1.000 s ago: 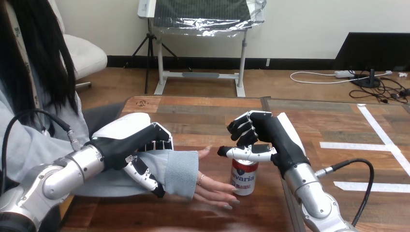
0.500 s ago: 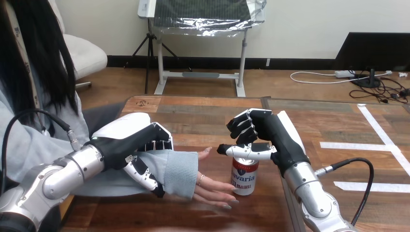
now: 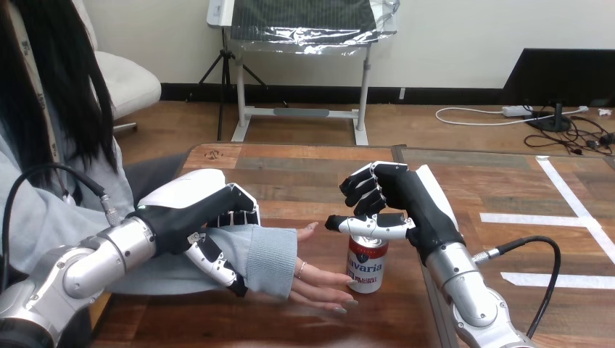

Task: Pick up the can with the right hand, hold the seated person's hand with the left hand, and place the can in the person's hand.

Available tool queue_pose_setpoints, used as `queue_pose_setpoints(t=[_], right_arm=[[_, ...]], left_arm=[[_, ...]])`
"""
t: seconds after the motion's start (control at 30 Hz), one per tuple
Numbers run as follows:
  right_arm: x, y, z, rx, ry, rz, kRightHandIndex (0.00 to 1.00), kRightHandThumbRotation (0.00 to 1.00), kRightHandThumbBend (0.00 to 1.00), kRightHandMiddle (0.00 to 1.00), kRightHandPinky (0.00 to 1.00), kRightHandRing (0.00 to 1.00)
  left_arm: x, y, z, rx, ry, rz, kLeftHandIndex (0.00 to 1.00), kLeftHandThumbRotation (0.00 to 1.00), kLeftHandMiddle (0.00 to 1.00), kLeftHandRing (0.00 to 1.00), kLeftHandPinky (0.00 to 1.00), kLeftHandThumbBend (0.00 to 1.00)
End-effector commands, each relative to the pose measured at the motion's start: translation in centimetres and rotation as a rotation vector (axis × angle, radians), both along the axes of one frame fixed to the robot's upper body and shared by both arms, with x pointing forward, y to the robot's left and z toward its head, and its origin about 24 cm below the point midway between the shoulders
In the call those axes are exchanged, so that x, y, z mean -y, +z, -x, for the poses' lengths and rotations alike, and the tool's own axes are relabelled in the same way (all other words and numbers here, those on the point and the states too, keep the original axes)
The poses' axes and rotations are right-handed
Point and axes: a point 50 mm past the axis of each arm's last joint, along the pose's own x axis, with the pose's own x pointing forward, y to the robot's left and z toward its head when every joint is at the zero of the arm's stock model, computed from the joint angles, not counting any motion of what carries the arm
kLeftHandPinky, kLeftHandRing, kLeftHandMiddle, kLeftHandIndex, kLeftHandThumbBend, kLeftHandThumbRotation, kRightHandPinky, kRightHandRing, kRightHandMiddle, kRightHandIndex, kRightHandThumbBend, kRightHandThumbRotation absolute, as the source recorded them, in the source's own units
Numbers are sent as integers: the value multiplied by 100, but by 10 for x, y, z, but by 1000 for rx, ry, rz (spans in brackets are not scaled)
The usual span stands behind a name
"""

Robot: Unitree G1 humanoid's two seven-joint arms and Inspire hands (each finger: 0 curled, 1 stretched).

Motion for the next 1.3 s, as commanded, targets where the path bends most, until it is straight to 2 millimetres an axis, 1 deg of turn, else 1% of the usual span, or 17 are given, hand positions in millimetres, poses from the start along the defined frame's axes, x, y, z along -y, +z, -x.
queue_pose_setpoints(t=[0.0,0.17,0.37,0.4,0.47,0.57,0.77,0.83,1.07,1.27], right_arm=[[-7,28,-16,110,14,-44,51,0,84,49,39,44],[-6,28,-17,98,19,-66,57,0,88,54,43,48],[-4,28,-17,80,40,-93,67,3,95,65,54,62],[0,22,-14,51,42,-94,76,8,100,77,69,76],[5,14,-10,8,45,-94,80,15,100,81,75,80],[7,10,-7,-19,49,-94,86,24,100,86,84,86],[11,4,-3,-40,51,-81,91,33,100,89,89,89],[12,2,-2,-56,50,-85,92,36,100,90,88,90],[15,-6,3,-89,36,-87,94,41,100,91,87,90],[16,-11,7,-112,27,-92,95,44,100,91,88,90]], left_arm=[[23,50,-22,191,-73,99,42,0,40,32,27,92],[22,49,-21,190,-72,98,42,0,40,32,26,92],[21,49,-21,185,-75,103,42,0,40,32,26,92],[20,48,-21,187,-75,99,41,0,39,31,26,93],[19,48,-20,190,-76,95,41,0,39,32,26,93],[19,47,-20,194,-80,100,42,0,39,32,26,93],[18,48,-20,189,-80,97,42,0,40,32,27,93],[18,48,-20,188,-81,99,42,0,40,32,27,93],[18,49,-20,184,-82,89,42,0,39,32,27,92],[17,50,-20,185,-83,93,42,0,39,32,26,92]])
